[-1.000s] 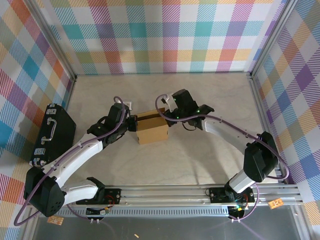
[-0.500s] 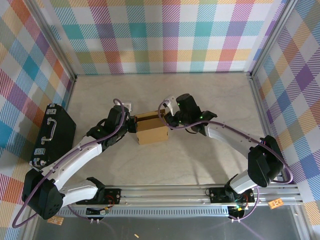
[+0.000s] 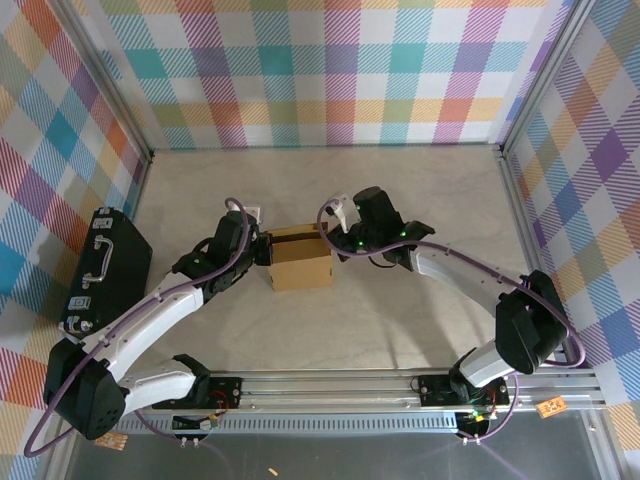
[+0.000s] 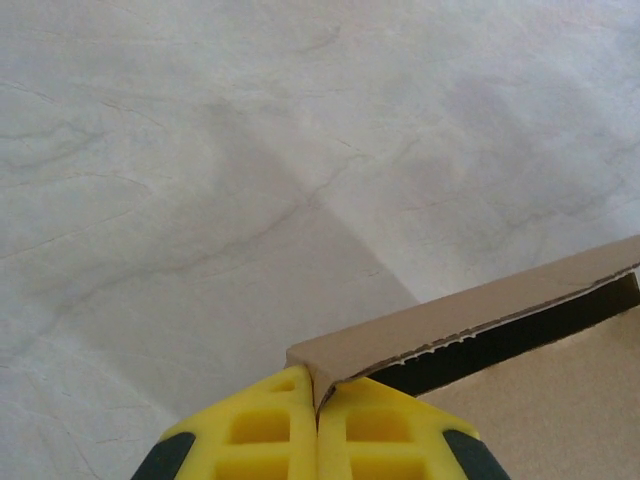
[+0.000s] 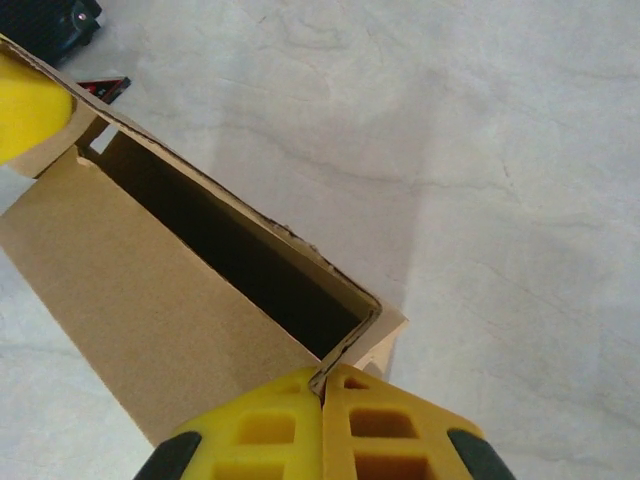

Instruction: Fold the paper box

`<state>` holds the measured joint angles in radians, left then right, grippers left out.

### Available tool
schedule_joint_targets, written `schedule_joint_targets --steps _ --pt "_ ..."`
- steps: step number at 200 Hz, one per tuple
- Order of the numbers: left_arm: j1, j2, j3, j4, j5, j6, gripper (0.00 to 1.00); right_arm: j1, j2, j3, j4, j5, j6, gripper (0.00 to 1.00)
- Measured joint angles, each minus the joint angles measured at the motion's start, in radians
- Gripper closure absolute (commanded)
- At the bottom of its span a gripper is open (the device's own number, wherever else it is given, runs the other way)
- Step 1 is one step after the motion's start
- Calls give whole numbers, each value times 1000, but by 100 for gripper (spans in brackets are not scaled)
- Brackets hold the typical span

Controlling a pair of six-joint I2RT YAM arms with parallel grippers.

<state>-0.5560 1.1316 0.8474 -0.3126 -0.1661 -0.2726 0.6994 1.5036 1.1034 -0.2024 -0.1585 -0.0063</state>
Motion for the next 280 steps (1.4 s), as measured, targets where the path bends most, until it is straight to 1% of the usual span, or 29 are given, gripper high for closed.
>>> schedule_joint_targets --steps 23,44,78,128,153,188,219,280 --pt "0 0 -1 0 -10 -1 100 4 8 0 12 5 9 96" --pt "0 -3 -10 10 -17 -3 100 15 12 -3 34 38 9 96" --pt "0 -31 -46 45 -17 -3 100 29 -11 -62 114 72 -2 96" --pt "-8 -104 -146 161 -8 -3 100 32 -69 -198 289 61 -8 95" --pt "-8 -138 -202 227 -12 -4 100 34 -71 -225 345 45 -1 94" --pt "-8 -166 -242 266 -36 -3 100 34 -51 -227 383 6 29 93" --pt "-8 -179 -249 264 -45 -3 100 34 -46 -227 389 -19 48 88" --pt "-8 -177 -242 250 -55 -4 100 38 -46 -227 390 -26 76 89"
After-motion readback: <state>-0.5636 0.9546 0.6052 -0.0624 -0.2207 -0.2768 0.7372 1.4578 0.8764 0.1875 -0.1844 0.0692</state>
